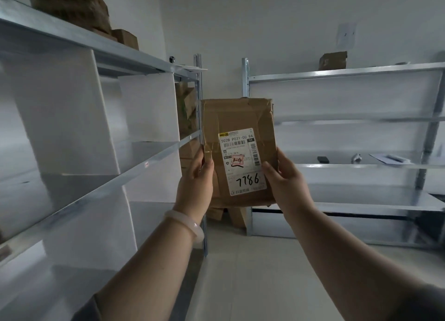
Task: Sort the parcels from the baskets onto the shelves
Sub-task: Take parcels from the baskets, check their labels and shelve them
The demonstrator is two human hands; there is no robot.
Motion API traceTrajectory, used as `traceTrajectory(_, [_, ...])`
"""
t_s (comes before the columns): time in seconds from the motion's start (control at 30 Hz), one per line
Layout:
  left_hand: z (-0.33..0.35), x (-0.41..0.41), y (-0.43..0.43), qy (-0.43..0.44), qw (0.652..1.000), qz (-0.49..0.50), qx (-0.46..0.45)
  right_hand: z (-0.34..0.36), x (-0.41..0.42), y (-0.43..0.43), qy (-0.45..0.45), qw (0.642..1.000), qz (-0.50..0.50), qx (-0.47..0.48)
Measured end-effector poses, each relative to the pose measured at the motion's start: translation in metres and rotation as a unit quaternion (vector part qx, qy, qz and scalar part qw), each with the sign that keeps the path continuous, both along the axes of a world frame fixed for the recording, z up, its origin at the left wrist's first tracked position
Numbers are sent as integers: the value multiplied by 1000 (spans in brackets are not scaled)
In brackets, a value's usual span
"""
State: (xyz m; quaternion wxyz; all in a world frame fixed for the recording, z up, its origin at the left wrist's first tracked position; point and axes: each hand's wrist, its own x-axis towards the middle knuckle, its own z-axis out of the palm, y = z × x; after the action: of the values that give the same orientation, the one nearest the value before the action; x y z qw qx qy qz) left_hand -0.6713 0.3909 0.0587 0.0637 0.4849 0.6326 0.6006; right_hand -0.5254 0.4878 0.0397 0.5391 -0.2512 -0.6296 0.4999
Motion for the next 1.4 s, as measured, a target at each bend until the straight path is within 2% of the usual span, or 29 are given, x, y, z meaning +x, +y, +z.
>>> traceTrajectory(0.67, [-6, -116, 346, -72, 993, 88, -29, -9, -134, 380, -35, 997, 55, -33])
traceTrajectory(0.9, [-23, -204, 442, -74, 993, 93, -9, -22, -233, 485, -51, 995, 87, -8])
traceTrajectory(1.2, [25, -333, 552, -58, 989, 131, 44, 25, -381, 603, -41, 988, 148, -1])
traceTrajectory(1.4, [20, -400, 606, -56, 983, 168, 52, 23, -461, 658, -40, 975, 217, -29])
